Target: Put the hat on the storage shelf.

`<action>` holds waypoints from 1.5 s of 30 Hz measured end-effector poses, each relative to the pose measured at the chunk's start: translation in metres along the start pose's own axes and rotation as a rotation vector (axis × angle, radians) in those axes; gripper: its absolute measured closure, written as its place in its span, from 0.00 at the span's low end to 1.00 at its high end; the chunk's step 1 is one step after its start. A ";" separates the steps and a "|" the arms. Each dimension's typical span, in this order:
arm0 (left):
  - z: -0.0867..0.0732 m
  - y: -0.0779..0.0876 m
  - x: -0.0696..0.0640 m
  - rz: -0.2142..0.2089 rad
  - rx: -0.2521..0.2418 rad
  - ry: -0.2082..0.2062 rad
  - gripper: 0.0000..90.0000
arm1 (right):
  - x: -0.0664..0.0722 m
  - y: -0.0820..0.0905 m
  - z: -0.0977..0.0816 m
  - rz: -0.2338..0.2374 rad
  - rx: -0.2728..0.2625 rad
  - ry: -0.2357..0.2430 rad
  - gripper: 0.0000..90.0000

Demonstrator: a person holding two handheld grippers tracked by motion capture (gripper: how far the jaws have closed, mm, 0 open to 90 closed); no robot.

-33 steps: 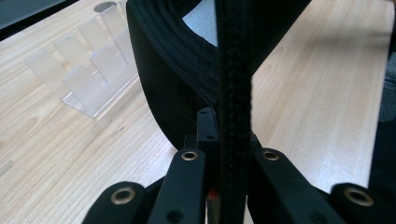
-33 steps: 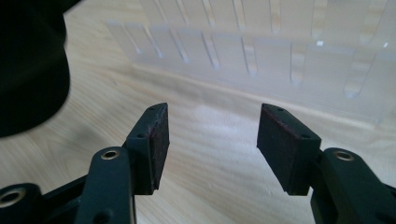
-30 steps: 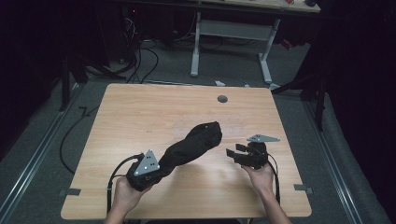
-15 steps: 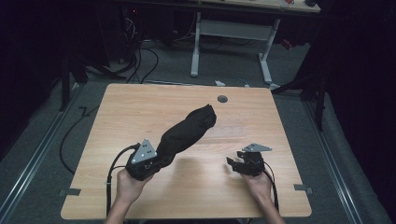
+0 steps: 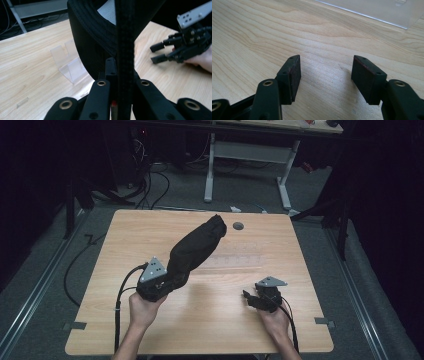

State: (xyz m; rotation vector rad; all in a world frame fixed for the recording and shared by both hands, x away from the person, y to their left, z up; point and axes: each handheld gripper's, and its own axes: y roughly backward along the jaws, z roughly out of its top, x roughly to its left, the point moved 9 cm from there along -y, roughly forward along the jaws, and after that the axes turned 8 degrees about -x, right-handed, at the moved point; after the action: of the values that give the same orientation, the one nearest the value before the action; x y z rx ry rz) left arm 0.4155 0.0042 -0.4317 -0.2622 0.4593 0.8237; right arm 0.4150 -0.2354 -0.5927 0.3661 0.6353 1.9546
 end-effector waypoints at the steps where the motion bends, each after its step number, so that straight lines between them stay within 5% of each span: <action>1: 0.003 -0.003 0.001 0.004 -0.008 0.009 0.96 | 0.000 0.000 0.000 0.001 0.001 0.000 0.45; 22: 0.037 -0.038 0.007 0.016 -0.093 0.049 0.96 | 0.001 0.000 0.000 0.002 0.002 0.003 0.43; 45: 0.026 -0.085 0.028 0.074 -0.084 0.021 0.96 | 0.001 0.000 0.000 0.002 0.001 0.007 0.43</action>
State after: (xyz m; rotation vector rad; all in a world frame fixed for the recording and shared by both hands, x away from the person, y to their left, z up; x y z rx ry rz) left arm 0.5037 -0.0237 -0.4189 -0.3334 0.4569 0.9149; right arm 0.4147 -0.2345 -0.5929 0.3613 0.6406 1.9577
